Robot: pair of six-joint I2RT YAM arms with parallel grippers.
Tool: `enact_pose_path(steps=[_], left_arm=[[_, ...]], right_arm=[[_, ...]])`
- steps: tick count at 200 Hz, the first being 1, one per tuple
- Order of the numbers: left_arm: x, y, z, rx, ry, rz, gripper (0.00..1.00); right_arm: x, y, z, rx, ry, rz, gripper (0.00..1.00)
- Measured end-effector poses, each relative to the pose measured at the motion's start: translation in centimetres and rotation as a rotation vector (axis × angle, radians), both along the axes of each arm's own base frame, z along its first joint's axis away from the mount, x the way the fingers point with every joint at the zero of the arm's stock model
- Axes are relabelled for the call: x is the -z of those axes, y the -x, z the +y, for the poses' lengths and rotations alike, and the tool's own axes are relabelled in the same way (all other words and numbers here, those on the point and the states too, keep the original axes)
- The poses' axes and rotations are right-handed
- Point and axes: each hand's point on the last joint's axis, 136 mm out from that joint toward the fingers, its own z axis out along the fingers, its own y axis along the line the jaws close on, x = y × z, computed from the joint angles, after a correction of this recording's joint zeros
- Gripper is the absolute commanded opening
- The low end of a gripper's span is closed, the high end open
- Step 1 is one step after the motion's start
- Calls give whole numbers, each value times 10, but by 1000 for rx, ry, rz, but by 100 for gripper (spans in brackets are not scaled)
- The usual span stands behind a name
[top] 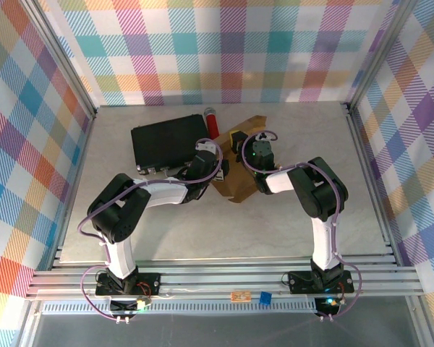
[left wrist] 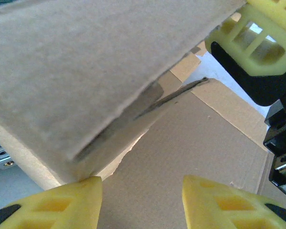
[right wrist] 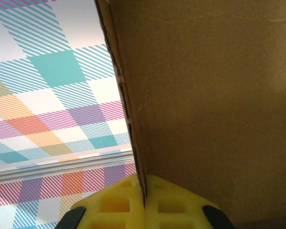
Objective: Fold the paper box
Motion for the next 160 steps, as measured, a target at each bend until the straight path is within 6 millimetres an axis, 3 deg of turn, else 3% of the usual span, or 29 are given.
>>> enact_pose_path(steps=[36,67,92,100,126,160], left_arm=[[-1,1,1,7,-11,-4,37],[1,1,1,13,-24,-6,21],[2,1,3,11,-38,-10,19],[2,1,4,9,-41,-11,20],[2,1,4,15,-63,-22,41],[2,1,10,2,-98,-28,47]], right_arm=[[-2,8,-6,7,7,38,0],[-5,18,-13,13,25,71,0],[-3,21,-14,13,32,89,0],[-2,21,-14,13,35,99,0],[-2,25,-13,2,59,159,0],[-5,36,-11,-25,125,283,0]])
